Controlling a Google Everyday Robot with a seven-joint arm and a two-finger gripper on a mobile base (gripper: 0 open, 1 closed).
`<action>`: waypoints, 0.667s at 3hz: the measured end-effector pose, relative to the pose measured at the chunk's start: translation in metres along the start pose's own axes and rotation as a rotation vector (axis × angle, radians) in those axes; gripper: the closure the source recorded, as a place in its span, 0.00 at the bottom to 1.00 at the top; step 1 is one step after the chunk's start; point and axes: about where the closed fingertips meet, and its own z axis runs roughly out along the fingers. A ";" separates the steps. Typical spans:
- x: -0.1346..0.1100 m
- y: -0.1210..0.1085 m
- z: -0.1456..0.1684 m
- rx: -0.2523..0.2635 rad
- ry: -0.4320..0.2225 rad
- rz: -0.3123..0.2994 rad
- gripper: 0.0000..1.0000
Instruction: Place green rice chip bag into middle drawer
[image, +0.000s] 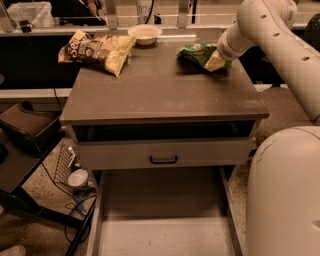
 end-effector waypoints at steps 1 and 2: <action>0.000 0.003 0.005 -0.008 0.002 -0.001 0.80; 0.000 0.005 0.008 -0.012 0.003 -0.002 1.00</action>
Offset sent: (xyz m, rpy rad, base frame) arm 0.0007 0.0020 -0.0033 0.0004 0.0045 0.0026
